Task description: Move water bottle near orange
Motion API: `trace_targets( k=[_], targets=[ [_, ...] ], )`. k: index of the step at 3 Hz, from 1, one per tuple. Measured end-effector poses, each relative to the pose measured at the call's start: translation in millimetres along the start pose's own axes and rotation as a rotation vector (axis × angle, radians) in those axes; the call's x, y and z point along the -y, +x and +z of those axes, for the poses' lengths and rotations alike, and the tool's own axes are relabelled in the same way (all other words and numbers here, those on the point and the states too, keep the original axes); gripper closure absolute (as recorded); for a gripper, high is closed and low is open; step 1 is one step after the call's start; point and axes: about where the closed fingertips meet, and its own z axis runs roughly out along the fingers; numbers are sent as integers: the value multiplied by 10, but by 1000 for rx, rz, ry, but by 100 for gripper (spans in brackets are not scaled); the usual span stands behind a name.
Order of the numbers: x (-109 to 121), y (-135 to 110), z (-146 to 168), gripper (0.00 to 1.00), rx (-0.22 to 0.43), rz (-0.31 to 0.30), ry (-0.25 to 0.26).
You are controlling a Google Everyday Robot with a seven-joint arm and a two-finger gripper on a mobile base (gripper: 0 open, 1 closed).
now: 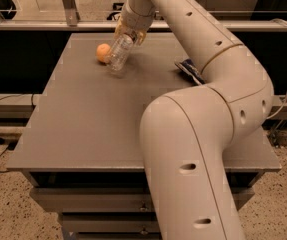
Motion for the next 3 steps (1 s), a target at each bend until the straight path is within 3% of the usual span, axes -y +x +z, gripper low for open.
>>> trace_targets(
  k=[3],
  targets=[
    [128, 45, 137, 4, -34, 8, 12]
  ],
)
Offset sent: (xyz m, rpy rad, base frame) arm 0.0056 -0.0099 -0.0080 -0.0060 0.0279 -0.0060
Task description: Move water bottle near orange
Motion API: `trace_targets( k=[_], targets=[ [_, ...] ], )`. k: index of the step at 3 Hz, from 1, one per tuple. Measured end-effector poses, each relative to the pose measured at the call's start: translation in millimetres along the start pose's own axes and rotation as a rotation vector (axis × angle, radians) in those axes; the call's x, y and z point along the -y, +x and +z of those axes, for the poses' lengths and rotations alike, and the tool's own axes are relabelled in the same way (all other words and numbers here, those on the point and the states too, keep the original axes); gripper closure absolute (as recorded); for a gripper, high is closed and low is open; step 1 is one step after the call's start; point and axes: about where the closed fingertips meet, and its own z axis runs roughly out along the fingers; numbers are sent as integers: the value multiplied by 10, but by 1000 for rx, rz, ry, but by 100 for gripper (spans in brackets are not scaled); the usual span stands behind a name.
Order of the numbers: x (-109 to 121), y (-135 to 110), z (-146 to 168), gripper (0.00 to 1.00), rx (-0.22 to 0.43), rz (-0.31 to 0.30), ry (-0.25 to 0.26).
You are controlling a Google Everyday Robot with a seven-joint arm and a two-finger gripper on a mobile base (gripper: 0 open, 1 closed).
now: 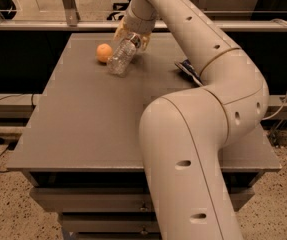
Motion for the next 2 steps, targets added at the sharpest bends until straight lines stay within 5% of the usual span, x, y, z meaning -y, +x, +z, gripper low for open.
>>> trace_targets(
  k=[2],
  targets=[
    [65, -17, -81, 0, 8, 22, -28]
  ],
)
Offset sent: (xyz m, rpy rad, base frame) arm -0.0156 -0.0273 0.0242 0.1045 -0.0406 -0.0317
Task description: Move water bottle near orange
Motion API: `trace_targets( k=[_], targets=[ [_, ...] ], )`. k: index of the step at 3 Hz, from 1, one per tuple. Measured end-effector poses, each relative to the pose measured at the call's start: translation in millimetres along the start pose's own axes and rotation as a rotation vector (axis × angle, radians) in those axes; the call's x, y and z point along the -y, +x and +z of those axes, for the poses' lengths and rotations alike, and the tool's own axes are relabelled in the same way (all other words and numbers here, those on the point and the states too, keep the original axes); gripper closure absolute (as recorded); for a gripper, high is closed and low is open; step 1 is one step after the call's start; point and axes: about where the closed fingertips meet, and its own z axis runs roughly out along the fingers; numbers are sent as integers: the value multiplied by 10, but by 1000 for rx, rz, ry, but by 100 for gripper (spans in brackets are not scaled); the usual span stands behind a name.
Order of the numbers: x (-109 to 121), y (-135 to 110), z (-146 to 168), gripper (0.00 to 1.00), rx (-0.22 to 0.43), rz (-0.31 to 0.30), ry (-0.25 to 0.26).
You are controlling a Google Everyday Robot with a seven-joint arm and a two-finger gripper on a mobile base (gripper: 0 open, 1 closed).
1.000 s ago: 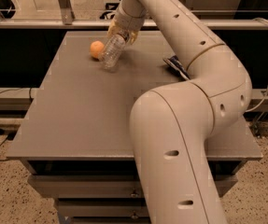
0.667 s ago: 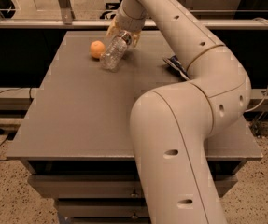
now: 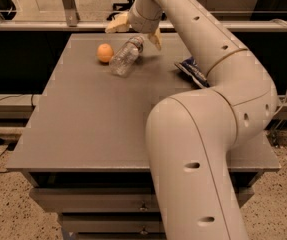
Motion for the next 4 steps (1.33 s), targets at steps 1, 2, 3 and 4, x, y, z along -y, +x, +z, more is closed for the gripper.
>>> trace_targets(
  k=[1, 2, 3, 4],
  targets=[
    [87, -19, -302, 0, 35, 5, -90],
    [243, 50, -948, 0, 138, -49, -247],
    [276, 343, -1345, 0, 222, -131, -387],
    [443, 604, -1266, 0, 213, -176, -407]
  ],
)
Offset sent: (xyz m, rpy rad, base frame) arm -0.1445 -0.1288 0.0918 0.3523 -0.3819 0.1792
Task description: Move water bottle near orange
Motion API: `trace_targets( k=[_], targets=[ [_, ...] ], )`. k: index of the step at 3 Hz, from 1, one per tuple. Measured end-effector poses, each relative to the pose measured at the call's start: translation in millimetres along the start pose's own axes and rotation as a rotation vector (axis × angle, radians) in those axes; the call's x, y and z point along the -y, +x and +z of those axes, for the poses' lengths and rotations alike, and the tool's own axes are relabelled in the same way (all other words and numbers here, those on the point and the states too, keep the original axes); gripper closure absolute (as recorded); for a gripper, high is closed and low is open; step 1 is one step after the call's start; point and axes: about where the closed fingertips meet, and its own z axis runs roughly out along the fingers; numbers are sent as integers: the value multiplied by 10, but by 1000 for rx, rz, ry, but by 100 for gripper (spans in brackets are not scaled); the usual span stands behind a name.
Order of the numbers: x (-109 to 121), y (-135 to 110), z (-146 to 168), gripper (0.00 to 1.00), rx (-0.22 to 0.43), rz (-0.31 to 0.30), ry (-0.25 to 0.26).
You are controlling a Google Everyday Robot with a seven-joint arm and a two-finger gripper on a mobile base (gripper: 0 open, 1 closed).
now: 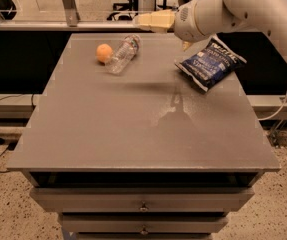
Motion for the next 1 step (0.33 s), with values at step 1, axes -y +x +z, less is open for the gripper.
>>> trace_targets(
  k=[1],
  targets=[
    [0, 0, 1, 0, 0, 0, 0]
  ],
)
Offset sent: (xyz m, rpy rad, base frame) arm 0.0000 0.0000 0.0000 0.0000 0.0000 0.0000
